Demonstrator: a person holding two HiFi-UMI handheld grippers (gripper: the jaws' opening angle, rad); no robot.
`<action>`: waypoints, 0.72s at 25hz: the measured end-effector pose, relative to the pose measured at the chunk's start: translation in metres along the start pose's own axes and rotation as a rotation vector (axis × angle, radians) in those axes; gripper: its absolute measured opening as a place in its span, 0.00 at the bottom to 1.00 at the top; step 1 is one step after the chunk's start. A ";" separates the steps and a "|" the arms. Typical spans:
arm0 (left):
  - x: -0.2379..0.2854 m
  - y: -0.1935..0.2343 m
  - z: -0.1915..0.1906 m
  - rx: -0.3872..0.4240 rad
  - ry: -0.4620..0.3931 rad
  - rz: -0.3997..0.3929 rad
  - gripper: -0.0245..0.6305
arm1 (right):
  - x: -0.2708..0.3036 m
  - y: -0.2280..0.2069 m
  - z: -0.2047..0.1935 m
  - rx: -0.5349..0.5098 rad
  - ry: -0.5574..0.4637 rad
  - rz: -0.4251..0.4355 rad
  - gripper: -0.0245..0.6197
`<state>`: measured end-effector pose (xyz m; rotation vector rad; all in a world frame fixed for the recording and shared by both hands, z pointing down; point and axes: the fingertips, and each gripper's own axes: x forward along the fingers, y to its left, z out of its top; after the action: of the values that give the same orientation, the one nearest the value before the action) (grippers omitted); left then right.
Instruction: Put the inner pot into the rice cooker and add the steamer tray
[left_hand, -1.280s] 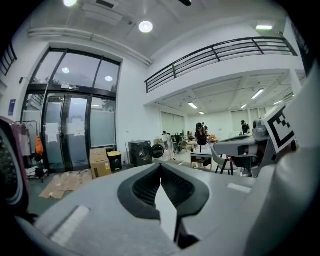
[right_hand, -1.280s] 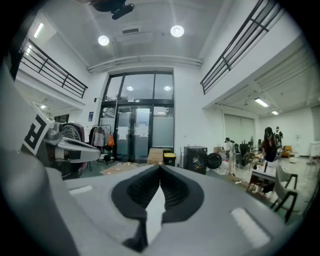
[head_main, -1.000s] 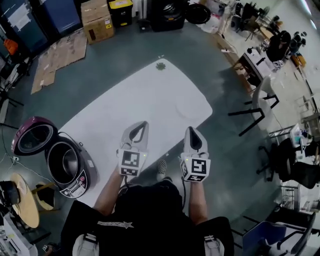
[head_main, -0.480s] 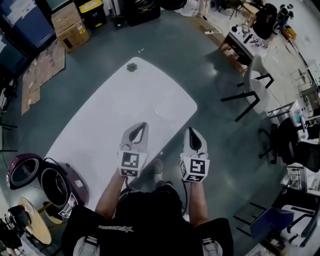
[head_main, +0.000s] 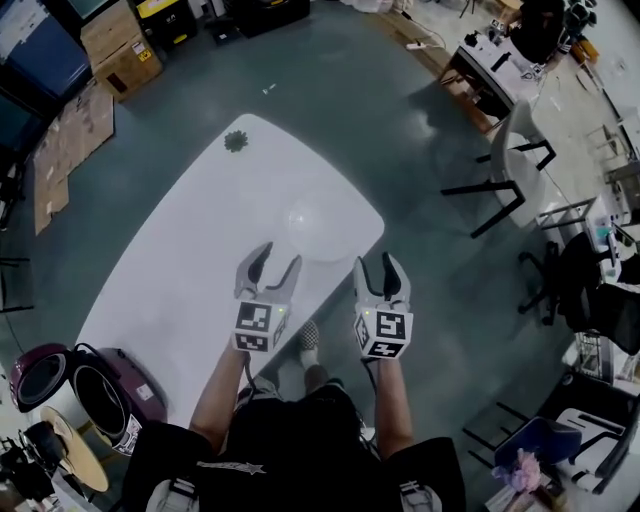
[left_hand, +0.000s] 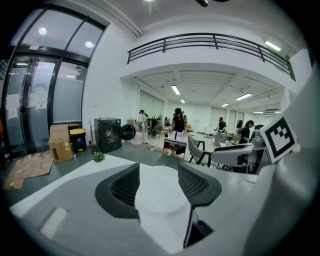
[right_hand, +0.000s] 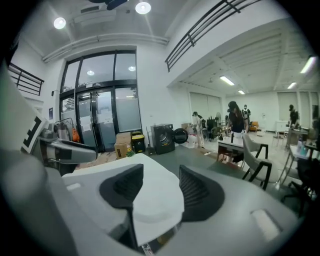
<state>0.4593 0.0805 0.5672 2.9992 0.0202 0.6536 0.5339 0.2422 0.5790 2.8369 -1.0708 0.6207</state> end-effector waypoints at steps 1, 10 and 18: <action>0.007 0.002 -0.005 -0.006 0.013 0.005 0.40 | 0.008 -0.003 -0.005 0.004 0.016 0.003 0.38; 0.061 0.027 -0.060 -0.028 0.121 0.039 0.44 | 0.073 -0.019 -0.061 0.010 0.144 0.032 0.38; 0.101 0.041 -0.111 -0.050 0.212 0.043 0.44 | 0.119 -0.039 -0.110 0.015 0.226 0.033 0.38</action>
<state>0.5052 0.0499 0.7125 2.8760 -0.0481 0.9593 0.6017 0.2173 0.7291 2.6835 -1.0780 0.9289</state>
